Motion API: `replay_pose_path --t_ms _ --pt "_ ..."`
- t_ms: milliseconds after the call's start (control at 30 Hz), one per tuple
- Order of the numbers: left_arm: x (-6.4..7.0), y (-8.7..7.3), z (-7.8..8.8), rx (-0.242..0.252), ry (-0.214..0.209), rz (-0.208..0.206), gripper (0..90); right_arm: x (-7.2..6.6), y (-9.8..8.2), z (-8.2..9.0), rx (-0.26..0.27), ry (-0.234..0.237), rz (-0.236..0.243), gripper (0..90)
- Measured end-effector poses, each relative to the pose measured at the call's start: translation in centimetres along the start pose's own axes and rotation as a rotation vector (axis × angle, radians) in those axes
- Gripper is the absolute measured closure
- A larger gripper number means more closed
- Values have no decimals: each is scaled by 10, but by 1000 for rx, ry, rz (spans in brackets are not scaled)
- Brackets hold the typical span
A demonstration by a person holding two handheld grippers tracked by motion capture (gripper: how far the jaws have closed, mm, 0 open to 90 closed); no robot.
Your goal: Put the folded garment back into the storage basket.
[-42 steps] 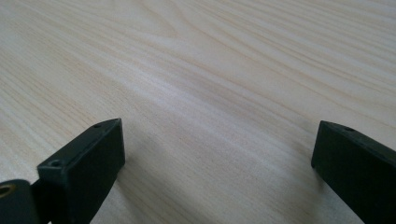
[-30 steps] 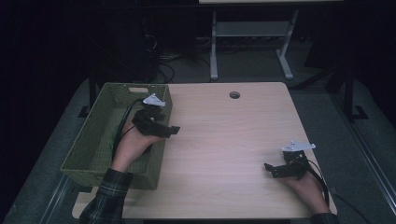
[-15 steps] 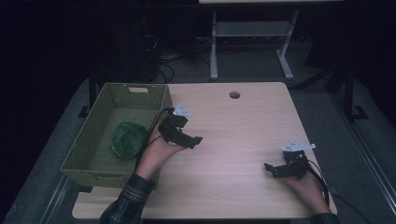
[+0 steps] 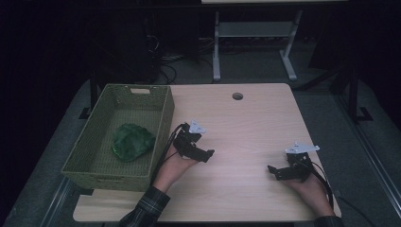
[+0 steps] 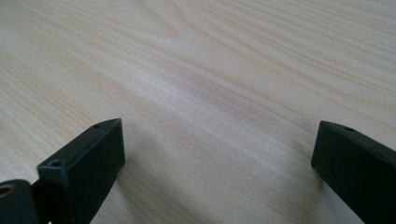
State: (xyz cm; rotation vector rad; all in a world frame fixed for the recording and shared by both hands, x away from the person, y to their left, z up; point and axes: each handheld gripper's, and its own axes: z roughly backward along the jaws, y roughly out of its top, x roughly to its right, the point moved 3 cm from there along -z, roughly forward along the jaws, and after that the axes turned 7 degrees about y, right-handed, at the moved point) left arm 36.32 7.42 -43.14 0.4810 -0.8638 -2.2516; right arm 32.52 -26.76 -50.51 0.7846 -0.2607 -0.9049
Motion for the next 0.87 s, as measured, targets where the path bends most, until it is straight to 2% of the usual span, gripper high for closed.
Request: replay_pose_path --t_ms 133,267,433,567,633,733,867 --pt "5 -10 -11 -8 -3 15 129 0 0 0 1 1 -2 23" --pt "8 -21 -24 -28 8 1 129 0 0 0 1 0 -1 23" --pt "11 -35 -38 -43 26 7 129 0 0 0 0 1 -1 23" --pt "11 -42 -44 -61 24 6 129 0 0 0 0 0 -1 23" --pt "11 -44 -44 -44 26 18 126 0 0 0 1 1 -1 23" --pt "11 -45 -44 -35 24 13 125 0 0 0 0 1 -1 23" --pt "11 -49 -44 6 18 13 123 0 0 0 0 1 0 23"
